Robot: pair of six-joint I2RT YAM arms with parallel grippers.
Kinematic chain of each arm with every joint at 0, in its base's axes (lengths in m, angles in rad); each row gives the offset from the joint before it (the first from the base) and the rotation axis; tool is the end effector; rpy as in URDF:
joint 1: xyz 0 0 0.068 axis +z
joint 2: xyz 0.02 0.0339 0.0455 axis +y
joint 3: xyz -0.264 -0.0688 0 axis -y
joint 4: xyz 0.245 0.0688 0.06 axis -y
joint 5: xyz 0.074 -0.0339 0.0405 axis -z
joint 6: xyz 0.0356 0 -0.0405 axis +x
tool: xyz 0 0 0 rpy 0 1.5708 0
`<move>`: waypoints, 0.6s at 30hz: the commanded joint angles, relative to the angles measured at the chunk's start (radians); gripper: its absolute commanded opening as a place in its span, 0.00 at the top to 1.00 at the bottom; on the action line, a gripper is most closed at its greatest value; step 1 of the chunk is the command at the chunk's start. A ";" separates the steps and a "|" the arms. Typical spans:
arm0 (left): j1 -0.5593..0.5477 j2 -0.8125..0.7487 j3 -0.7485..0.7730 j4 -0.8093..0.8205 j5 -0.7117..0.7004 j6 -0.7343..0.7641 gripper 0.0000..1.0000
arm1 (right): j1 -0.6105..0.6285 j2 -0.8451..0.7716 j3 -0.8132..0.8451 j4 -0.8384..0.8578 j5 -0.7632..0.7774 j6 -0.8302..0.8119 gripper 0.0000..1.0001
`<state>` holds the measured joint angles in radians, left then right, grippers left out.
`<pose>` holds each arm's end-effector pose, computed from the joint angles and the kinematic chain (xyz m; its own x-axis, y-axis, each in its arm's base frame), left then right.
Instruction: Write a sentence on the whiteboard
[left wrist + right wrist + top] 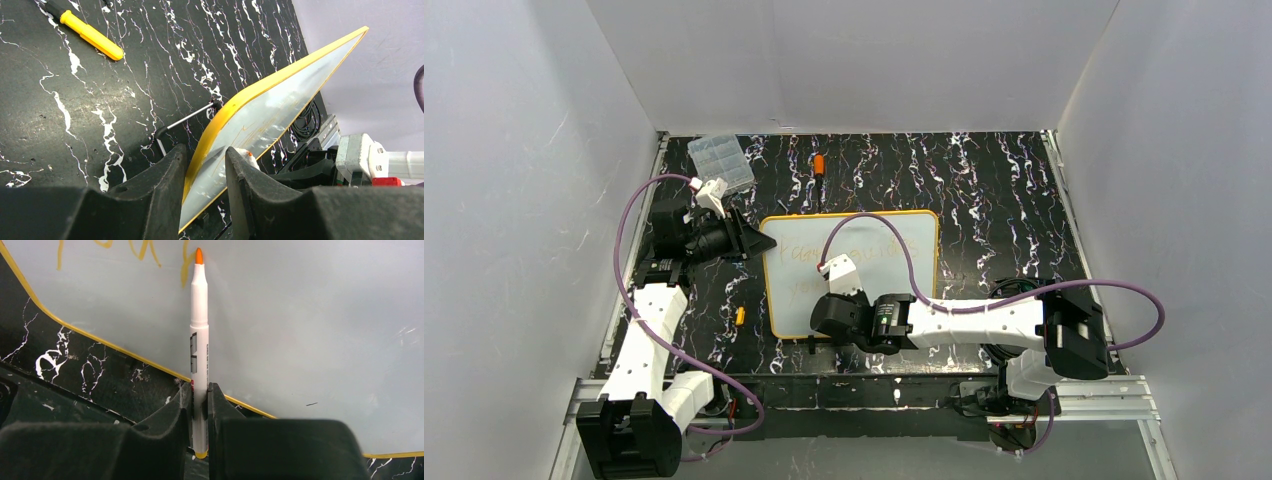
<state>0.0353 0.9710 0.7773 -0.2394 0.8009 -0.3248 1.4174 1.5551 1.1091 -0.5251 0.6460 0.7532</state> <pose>0.2134 -0.0180 0.3017 -0.5975 -0.2434 -0.7641 0.4601 0.6763 -0.5752 0.0702 0.3135 0.2414 -0.5963 -0.2820 -0.7516 -0.4515 0.8919 0.0235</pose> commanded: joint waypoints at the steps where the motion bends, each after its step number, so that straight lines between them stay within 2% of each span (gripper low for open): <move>1: -0.003 -0.024 0.002 -0.008 0.024 0.008 0.68 | -0.020 -0.014 0.025 -0.011 0.053 0.005 0.99; 18: -0.003 -0.028 0.001 -0.010 0.021 0.010 0.68 | -0.020 -0.033 -0.008 -0.011 0.029 0.016 0.99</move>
<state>0.0353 0.9703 0.7776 -0.2394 0.8009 -0.3248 1.4090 1.5490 1.0977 -0.5282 0.6472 0.7673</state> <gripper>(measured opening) 0.326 0.197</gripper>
